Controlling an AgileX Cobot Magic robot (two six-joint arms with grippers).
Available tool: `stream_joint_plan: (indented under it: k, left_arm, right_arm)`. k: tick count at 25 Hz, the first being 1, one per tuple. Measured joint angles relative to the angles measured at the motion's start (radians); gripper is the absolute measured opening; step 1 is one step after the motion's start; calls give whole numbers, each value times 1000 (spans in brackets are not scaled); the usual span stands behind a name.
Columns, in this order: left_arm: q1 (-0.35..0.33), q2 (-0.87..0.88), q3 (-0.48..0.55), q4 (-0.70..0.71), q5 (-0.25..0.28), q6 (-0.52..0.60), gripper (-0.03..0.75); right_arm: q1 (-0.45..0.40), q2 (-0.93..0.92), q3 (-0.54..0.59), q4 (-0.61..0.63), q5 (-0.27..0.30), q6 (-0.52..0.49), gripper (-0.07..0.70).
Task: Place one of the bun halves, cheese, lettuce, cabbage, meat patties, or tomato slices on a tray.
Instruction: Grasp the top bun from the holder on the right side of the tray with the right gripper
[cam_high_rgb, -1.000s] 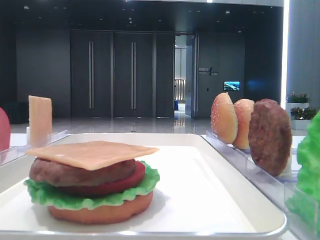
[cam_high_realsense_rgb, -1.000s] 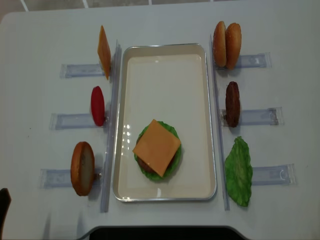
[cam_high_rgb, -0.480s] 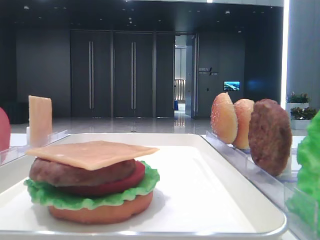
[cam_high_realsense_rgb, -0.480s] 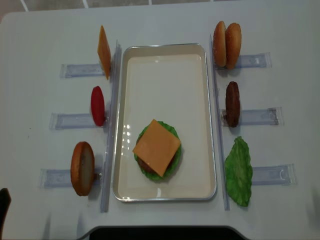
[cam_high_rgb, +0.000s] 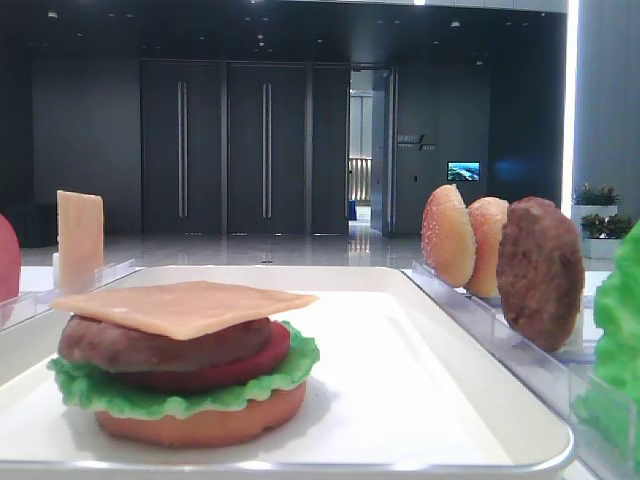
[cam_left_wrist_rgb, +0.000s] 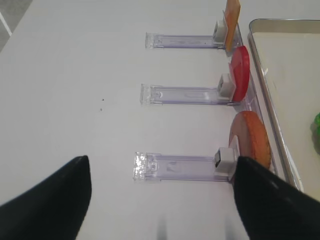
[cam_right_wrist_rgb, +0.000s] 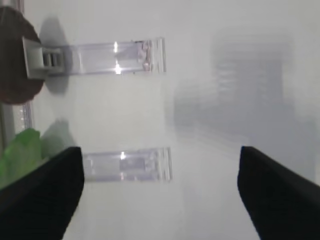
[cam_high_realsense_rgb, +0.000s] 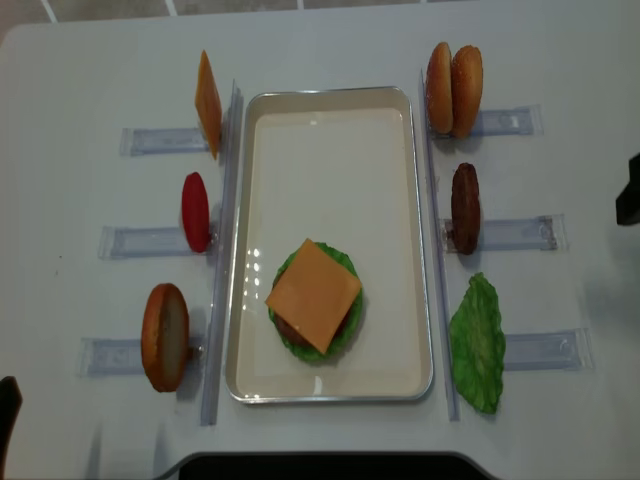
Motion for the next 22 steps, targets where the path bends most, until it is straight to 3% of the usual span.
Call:
stream_joint_plan:
  k: [5, 14, 22]
  left_arm:
    - [0, 0, 0, 0, 0, 0, 692]
    - [0, 0, 0, 0, 0, 0, 692]
    - [0, 0, 0, 0, 0, 0, 692]
  right_arm:
    - [0, 224, -161, 20, -67, -12, 591]
    - [0, 482, -474, 63, -67, -54, 591]
    - [0, 706, -778, 46, 19, -8, 566]
